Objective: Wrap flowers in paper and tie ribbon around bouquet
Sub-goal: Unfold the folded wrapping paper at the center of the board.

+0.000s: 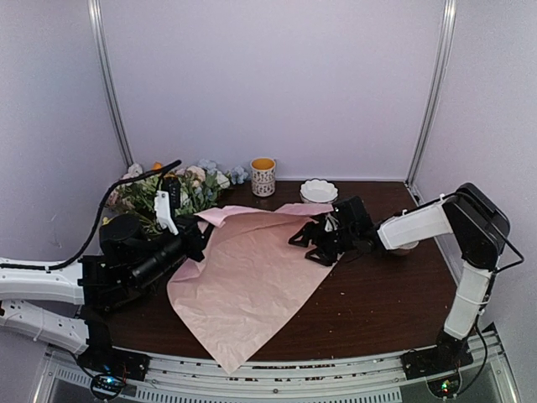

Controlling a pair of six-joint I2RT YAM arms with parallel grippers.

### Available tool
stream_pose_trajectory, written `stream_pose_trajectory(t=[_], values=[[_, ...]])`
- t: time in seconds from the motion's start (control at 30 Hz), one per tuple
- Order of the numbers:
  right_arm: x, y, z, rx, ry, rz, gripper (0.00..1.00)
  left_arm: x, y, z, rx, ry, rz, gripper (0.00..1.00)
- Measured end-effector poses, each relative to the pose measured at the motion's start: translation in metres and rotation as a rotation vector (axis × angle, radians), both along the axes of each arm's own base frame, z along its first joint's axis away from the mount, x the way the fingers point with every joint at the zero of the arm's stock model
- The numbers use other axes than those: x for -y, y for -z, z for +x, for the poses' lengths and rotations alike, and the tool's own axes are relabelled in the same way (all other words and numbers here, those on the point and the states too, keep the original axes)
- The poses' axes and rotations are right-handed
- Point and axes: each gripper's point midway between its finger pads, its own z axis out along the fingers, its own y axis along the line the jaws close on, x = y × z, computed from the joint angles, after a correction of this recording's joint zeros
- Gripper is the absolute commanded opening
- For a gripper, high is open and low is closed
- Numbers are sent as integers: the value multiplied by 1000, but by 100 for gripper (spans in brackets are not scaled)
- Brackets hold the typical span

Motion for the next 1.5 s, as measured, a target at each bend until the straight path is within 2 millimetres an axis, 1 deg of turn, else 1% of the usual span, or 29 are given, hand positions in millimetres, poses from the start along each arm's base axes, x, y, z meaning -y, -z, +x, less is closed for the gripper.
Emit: stream_pose_trajectory(t=[0.1,0.13,0.17,0.2,0.23,0.3,0.33,0.4,0.47,0.53,0.63,0.73,0.83,0.93,1.03,1.07,1.13,1.17,1.2,1.23,1.3,1.37,1.43,1.47,1.5], values=[[14,-3,2,35,11,-119,82,-3,-10,4,-1,2,-78,0],[23,-5,4,59,21,-181,83,-11,-12,8,-10,-15,-127,0],[29,-8,6,74,26,-223,83,-20,-10,13,-26,-39,-166,0],[35,-11,10,96,29,-273,84,-36,2,17,-77,-87,-210,0],[43,-12,13,109,40,-326,84,-42,5,22,-84,-110,-217,0],[61,-11,19,136,55,-432,86,-71,32,30,-207,-233,-252,0],[73,-9,20,135,69,-486,86,-81,43,31,-258,-276,-275,0],[97,1,18,124,78,-603,87,-101,68,30,-363,-352,-337,0],[120,10,13,106,77,-722,87,-122,101,26,-473,-441,-381,0],[136,15,9,92,68,-809,88,-139,131,20,-561,-524,-395,0],[149,15,6,92,50,-893,90,-163,169,9,-676,-642,-391,0],[159,15,1,89,34,-951,93,-174,192,0,-743,-699,-383,0],[168,13,-4,82,21,-1000,94,-182,216,-11,-818,-747,-354,0],[174,7,-9,84,14,-1016,95,-186,233,-19,-880,-781,-350,0],[176,-1,-14,94,15,-1003,96,-189,245,-25,-923,-806,-347,0],[176,-2,-19,94,10,-986,96,-190,247,-26,-932,-810,-343,8],[174,3,-30,78,-11,-945,95,-190,251,-29,-948,-812,-330,43],[172,8,-35,66,-24,-930,95,-189,252,-30,-955,-809,-317,59],[171,14,-41,45,-41,-907,94,-188,254,-31,-967,-806,-304,69],[169,20,-45,27,-56,-892,94,-187,254,-32,-974,-803,-291,76],[165,33,-54,-13,-81,-862,93,-186,251,-33,-981,-797,-251,85],[161,41,-57,-34,-92,-843,92,-184,235,-30,-959,-780,-212,90],[157,49,-58,-52,-102,-827,90,-182,211,-25,-912,-754,-176,94],[156,53,-57,-61,-106,-823,89,-180,194,-21,-875,-737,-149,95],[154,53,-56,-58,-103,-818,87,-178,179,-17,-841,-719,-128,95]])
